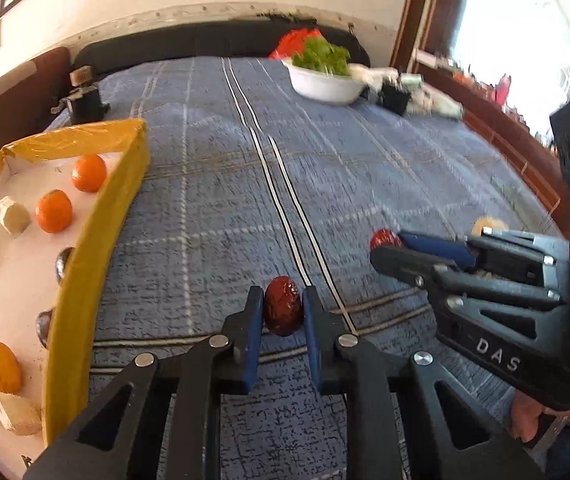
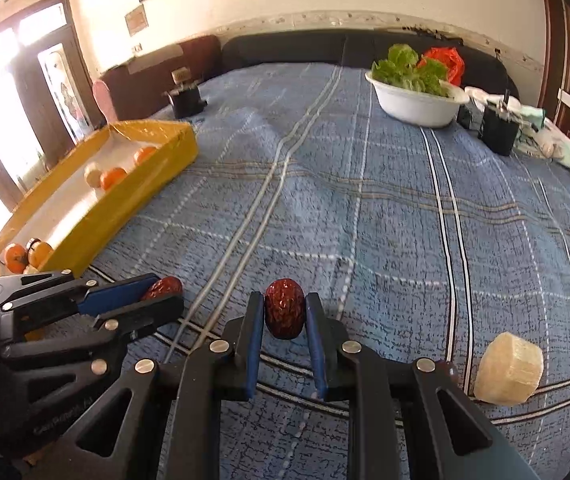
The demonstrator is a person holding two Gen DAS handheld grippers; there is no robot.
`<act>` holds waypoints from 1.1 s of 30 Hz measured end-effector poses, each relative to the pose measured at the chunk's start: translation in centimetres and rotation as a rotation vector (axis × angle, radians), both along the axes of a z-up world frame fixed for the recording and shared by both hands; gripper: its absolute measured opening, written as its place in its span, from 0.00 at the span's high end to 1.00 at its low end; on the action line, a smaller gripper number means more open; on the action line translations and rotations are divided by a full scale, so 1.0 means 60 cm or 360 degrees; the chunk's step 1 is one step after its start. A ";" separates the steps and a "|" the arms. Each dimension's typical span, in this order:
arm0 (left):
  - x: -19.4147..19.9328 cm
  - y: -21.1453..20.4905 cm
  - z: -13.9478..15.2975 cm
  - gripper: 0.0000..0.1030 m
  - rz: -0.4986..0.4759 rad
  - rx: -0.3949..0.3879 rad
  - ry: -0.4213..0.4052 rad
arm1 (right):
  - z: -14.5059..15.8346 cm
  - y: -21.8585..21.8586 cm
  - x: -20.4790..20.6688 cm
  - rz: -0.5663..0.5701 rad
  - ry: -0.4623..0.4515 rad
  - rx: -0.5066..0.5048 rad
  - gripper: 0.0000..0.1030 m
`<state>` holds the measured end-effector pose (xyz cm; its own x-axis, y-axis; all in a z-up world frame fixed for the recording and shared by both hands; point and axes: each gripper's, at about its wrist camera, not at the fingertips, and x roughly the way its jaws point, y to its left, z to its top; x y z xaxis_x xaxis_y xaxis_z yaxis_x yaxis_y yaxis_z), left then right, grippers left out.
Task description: Organize fruits
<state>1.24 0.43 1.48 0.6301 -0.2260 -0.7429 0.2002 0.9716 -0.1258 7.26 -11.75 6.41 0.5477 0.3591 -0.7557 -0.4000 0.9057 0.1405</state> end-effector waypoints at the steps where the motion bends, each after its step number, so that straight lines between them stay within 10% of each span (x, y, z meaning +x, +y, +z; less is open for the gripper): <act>1: -0.002 0.005 0.006 0.82 0.0020 -0.0010 -0.0031 | 0.003 0.000 -0.002 0.0001 -0.0014 0.0008 0.78; 33: -0.006 0.005 0.019 0.82 0.0088 0.0067 -0.0126 | 0.017 0.013 -0.019 0.0064 -0.0065 0.0059 0.78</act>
<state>0.90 0.71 2.63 0.6978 -0.1588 -0.6984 0.1536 0.9856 -0.0707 6.11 -10.97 7.42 0.5623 0.4086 -0.7189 -0.4420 0.8833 0.1563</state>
